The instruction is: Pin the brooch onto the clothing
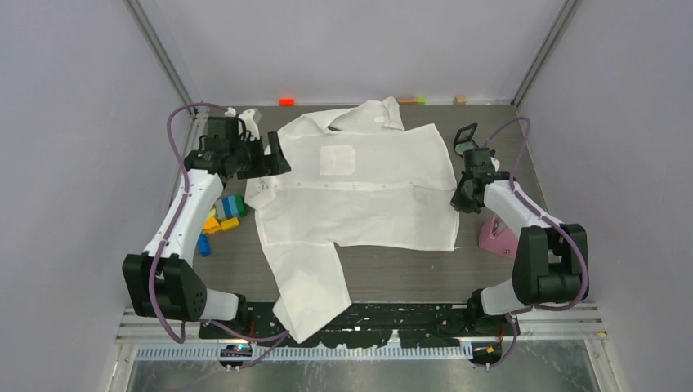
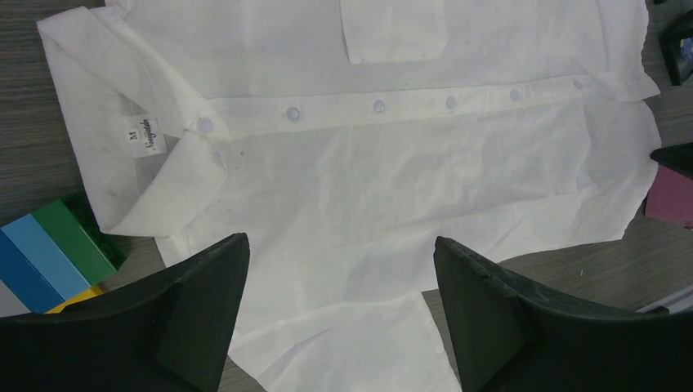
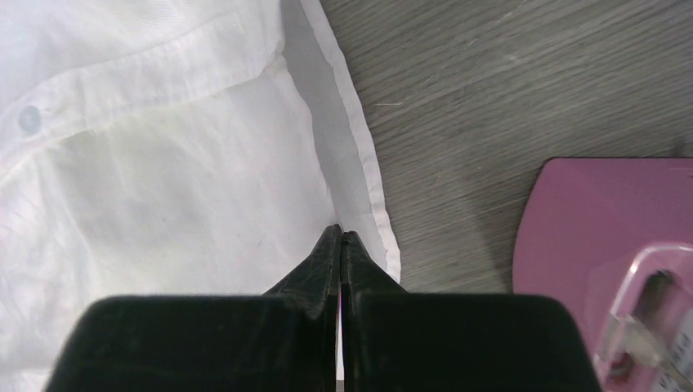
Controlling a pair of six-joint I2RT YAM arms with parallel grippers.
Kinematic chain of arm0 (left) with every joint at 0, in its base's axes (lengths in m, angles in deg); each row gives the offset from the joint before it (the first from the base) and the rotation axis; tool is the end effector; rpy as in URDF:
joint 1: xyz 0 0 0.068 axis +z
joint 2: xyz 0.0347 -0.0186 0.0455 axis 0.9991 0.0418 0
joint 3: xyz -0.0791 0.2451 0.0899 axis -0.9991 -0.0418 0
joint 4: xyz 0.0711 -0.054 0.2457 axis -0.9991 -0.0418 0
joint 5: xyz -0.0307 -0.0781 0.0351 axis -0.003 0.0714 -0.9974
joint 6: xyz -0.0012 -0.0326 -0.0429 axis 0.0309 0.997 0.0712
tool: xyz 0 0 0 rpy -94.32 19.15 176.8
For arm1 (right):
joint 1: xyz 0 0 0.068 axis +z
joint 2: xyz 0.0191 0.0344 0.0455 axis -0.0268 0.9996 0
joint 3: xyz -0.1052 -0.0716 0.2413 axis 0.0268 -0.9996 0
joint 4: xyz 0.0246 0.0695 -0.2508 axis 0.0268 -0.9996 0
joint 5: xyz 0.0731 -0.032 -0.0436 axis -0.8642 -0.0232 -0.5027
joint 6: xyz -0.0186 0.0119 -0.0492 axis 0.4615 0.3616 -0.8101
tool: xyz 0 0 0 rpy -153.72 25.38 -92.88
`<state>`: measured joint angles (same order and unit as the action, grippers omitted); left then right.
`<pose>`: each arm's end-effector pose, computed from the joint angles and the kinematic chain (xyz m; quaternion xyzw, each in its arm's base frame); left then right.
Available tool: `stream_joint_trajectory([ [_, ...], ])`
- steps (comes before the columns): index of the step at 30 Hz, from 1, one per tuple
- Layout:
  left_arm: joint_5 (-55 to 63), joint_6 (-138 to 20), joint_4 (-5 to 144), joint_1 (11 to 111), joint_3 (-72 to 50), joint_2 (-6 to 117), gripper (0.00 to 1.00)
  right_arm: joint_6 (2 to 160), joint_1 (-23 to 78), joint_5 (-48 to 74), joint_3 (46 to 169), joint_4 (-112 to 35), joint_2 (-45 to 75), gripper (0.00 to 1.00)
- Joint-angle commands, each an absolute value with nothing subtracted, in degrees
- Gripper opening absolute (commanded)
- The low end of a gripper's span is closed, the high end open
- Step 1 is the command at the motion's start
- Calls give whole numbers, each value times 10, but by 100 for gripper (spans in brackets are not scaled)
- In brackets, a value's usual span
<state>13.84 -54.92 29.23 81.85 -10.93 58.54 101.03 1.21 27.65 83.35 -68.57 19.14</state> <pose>0.2919 -0.0405 0.3296 -0.0175 0.9121 -0.2127 0.3499 0.2828 0.0090 0.1929 0.2183 0.9481 -0.0020 0.2312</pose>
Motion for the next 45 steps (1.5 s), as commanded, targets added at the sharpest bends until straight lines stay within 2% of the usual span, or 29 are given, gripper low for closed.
stream_joint_trajectory([
  [1, 136, -562, 293, 821, -113, 561, 86, 1032, 9, 332, 827, -693, 142, 0],
  [12, 127, -567, 289, 820, -117, 547, 87, 1077, 9, 383, 804, -720, 138, 1],
  [15, 122, -569, 285, 821, -116, 544, 87, 1068, 9, 389, 804, -719, 120, 6],
  [17, 122, -572, 281, 820, -114, 543, 88, 1055, 9, 385, 816, -723, 108, 18],
  [18, 120, -574, 279, 820, -114, 542, 88, 1050, 9, 383, 823, -726, 101, 32],
  [20, 114, -578, 275, 821, -113, 542, 90, 1035, 9, 377, 845, -735, 95, 46],
  [25, 99, -586, 269, 821, -111, 543, 91, 989, 9, 382, 899, -741, 91, 66],
  [27, 103, -586, 271, 820, -113, 543, 93, 984, 8, 381, 918, -733, 101, 70],
  [35, 100, -595, 272, 821, -116, 543, 92, 922, -7, 382, 1009, -699, 217, 71],
  [45, 94, -598, 272, 821, -116, 546, 92, 773, -81, 299, 1112, -690, 356, 74],
])
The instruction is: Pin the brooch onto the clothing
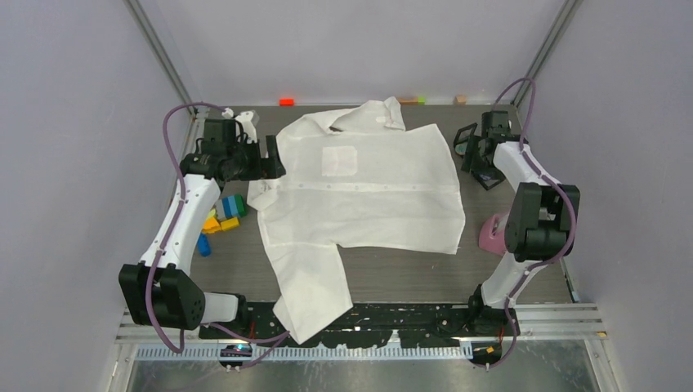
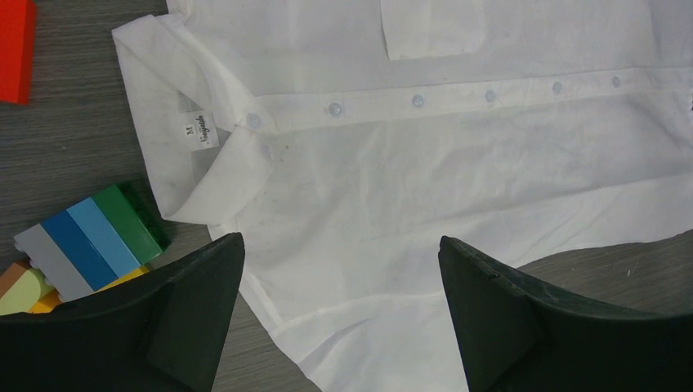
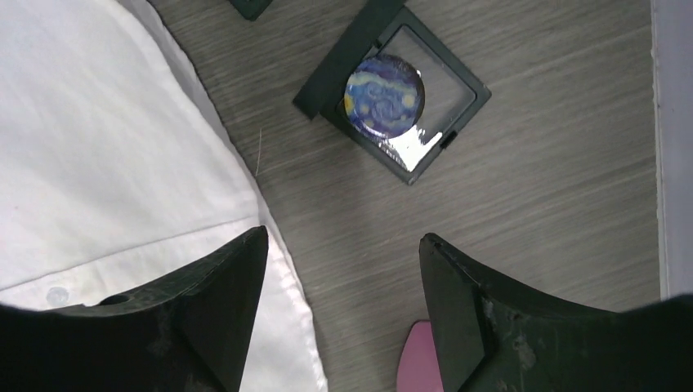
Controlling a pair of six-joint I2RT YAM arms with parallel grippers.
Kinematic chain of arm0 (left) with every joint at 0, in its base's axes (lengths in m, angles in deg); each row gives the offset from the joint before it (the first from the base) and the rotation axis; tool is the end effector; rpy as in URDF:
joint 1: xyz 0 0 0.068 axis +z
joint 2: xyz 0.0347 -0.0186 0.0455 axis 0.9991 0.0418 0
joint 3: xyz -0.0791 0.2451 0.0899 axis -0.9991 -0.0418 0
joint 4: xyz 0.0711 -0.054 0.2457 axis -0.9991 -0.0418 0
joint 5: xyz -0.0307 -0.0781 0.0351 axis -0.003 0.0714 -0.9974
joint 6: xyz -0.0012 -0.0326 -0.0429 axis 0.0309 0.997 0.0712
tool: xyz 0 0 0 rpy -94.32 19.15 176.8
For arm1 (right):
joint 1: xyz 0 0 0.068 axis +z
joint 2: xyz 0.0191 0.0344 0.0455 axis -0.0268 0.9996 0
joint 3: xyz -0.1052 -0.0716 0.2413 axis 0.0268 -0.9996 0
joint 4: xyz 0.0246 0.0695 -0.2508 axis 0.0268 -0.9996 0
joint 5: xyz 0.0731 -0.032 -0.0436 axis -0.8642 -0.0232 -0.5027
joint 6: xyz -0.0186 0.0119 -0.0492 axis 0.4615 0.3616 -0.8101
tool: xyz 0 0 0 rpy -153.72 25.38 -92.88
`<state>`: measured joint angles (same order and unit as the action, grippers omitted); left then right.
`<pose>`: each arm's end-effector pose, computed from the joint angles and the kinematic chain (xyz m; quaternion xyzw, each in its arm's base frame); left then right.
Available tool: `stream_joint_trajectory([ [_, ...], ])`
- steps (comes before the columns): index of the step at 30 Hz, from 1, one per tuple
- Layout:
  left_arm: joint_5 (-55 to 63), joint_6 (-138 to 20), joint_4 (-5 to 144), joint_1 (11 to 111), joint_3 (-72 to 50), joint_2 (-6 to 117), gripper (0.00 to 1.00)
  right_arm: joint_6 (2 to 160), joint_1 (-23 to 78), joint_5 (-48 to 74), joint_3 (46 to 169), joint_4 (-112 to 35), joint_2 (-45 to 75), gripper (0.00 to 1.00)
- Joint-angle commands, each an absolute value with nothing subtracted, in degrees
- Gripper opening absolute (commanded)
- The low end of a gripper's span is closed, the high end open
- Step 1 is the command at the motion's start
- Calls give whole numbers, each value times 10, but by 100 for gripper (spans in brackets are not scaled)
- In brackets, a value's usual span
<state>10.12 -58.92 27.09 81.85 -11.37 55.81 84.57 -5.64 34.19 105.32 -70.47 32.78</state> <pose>0.2790 -0.0370 0.3365 0.0019 0.9153 -0.1714 0.3645 0.3642 -0.0346 0.2325 0.1548 0.9417 -0.0993 0.2817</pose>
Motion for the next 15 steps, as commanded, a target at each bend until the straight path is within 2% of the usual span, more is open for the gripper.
stream_joint_trajectory([
  [1, 92, -599, 272, 821, -117, 545, 92, 767, -84, 291, 1119, -691, 372, 74],
  [9, 87, -600, 273, 821, -116, 547, 92, 714, -106, 257, 1166, -694, 437, 80],
  [15, 80, -602, 273, 821, -117, 543, 92, 699, -110, 230, 1193, -688, 479, 79],
])
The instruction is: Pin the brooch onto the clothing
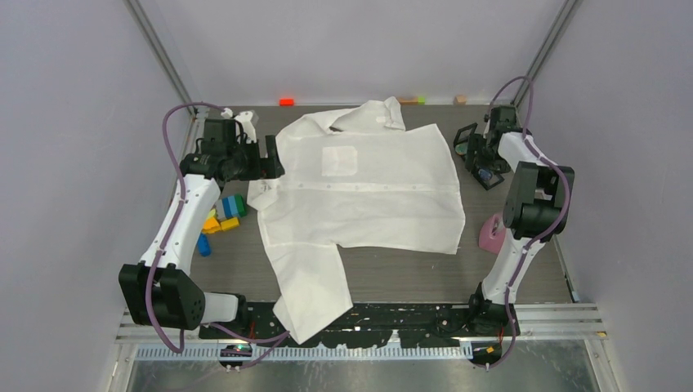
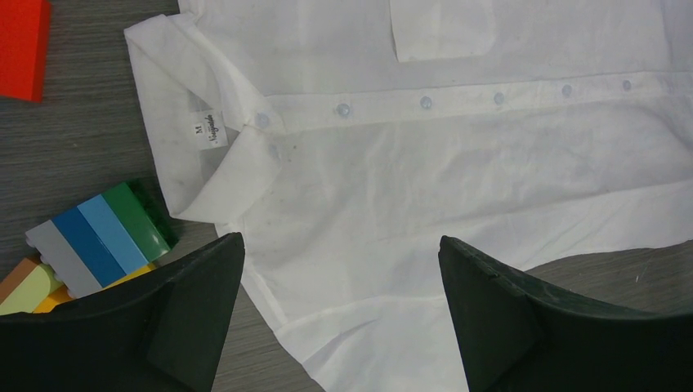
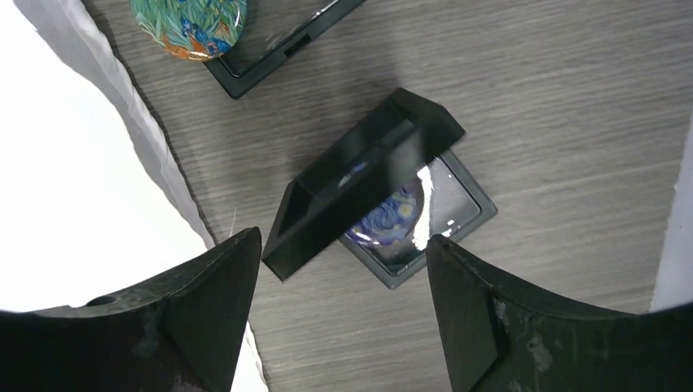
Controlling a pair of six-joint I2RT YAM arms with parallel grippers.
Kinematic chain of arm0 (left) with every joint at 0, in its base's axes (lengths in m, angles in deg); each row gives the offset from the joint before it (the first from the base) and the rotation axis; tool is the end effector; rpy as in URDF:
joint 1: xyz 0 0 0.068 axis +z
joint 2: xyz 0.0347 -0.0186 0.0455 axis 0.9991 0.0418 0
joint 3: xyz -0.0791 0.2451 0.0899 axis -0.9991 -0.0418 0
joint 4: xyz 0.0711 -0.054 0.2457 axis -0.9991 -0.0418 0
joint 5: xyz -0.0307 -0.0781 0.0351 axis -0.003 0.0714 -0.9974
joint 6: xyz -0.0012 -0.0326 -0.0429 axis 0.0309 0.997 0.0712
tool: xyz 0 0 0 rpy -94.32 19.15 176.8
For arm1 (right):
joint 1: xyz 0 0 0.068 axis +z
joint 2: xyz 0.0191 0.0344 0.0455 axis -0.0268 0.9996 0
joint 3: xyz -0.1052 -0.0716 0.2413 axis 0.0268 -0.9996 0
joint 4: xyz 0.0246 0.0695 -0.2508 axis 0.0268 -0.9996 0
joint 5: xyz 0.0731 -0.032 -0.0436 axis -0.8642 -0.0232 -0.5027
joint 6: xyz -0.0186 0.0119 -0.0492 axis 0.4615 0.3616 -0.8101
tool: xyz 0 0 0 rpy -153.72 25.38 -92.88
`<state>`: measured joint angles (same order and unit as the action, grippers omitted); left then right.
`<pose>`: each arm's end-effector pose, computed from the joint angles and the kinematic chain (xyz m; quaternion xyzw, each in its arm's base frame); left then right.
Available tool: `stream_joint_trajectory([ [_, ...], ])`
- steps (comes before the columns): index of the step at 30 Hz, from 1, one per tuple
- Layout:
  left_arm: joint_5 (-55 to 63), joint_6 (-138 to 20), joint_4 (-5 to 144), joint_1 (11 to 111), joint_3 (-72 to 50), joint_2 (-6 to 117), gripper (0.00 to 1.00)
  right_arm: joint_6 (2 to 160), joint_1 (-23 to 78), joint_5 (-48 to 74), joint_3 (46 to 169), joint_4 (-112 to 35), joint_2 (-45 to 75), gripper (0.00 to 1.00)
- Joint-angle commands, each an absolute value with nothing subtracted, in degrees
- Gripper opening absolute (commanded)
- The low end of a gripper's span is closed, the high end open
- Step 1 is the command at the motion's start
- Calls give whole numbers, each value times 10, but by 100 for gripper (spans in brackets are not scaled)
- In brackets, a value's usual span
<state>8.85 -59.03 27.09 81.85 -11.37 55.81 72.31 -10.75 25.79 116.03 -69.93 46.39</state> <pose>0.2792 -0.0362 0.3364 -0.0016 0.9163 -0.1611 0.3667 0.4138 -0.0705 0.2001 0.0753 0.9623 -0.0694 0.2521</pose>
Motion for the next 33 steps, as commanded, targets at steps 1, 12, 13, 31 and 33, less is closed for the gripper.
stream_joint_trajectory([
  [1, 79, -602, 273, 821, -117, 543, 92, 698, -110, 229, 1194, -687, 485, 78],
  [12, 74, -604, 272, 820, -117, 541, 93, 688, -110, 254, 1194, -659, 503, 69],
  [13, 74, -604, 272, 820, -117, 540, 93, 687, -110, 258, 1193, -658, 504, 69],
  [31, 71, -604, 271, 820, -117, 539, 94, 683, -110, 266, 1195, -656, 533, 68],
  [33, 71, -604, 271, 820, -117, 539, 94, 685, -110, 264, 1194, -660, 530, 59],
])
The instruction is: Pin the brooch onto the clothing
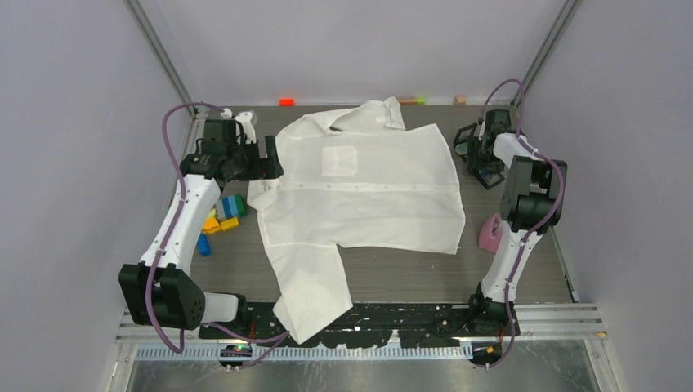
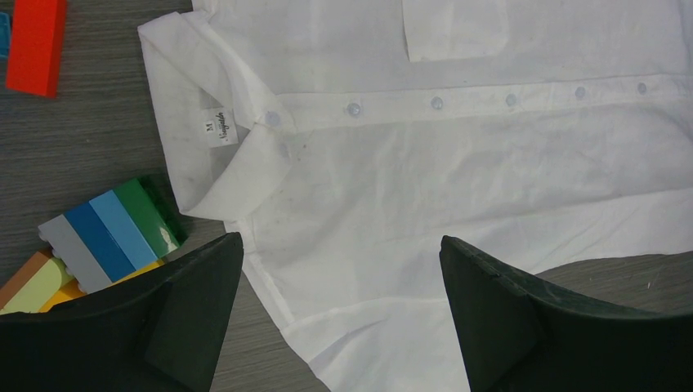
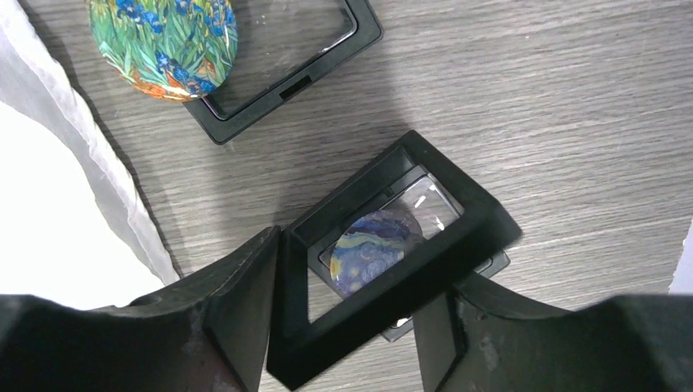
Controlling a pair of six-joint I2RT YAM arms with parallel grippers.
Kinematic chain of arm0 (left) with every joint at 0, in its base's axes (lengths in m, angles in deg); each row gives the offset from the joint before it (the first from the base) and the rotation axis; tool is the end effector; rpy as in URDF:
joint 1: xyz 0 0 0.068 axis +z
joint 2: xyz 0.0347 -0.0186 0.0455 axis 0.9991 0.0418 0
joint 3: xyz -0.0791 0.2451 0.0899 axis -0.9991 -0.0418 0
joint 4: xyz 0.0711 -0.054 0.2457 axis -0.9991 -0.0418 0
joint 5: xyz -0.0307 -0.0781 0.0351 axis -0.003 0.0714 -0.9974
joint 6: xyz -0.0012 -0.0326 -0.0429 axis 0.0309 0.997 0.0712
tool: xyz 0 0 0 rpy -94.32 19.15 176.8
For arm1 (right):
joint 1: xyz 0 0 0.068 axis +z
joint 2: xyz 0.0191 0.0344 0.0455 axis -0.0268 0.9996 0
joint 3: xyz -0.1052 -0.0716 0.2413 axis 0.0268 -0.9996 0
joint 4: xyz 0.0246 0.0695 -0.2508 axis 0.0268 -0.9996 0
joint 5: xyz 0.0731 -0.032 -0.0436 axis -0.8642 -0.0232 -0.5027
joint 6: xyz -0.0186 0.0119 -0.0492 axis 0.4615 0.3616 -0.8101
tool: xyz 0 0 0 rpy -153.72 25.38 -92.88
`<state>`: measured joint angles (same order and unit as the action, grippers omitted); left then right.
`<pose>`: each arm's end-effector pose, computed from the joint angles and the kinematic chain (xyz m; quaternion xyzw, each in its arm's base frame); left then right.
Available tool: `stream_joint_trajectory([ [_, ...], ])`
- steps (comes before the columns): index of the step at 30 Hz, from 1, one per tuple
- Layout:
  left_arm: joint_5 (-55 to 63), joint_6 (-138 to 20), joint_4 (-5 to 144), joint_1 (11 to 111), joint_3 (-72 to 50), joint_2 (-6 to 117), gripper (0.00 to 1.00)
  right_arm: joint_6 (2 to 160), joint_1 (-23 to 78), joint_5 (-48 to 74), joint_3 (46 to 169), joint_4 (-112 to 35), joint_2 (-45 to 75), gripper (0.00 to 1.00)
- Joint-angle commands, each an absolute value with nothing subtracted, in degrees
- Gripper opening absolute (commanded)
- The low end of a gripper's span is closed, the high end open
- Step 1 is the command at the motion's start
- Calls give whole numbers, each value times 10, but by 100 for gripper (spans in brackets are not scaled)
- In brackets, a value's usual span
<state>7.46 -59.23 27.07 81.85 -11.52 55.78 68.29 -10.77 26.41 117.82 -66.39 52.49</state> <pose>0.2792 -0.0354 0.3355 -0.0049 0.9177 -0.1495 0.3680 0.4321 -0.0740 0.1692 0.0428 0.9657 -0.0827 0.2423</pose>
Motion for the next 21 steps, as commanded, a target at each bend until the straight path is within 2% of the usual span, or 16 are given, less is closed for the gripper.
stream_joint_trajectory([
  [1, 71, -604, 272, 821, -117, 539, 94, 686, -110, 263, 1193, -661, 527, 57],
  [4, 71, -604, 272, 820, -117, 538, 94, 691, -110, 258, 1184, -663, 512, 49],
  [13, 70, -604, 271, 820, -118, 534, 94, 702, -110, 244, 1178, -679, 488, 39],
  [15, 70, -604, 272, 821, -118, 533, 94, 702, -110, 241, 1176, -680, 487, 43],
  [18, 70, -604, 272, 821, -118, 531, 95, 702, -109, 248, 1176, -682, 487, 60],
  [21, 71, -603, 273, 821, -118, 531, 95, 700, -107, 258, 1173, -684, 484, 66],
])
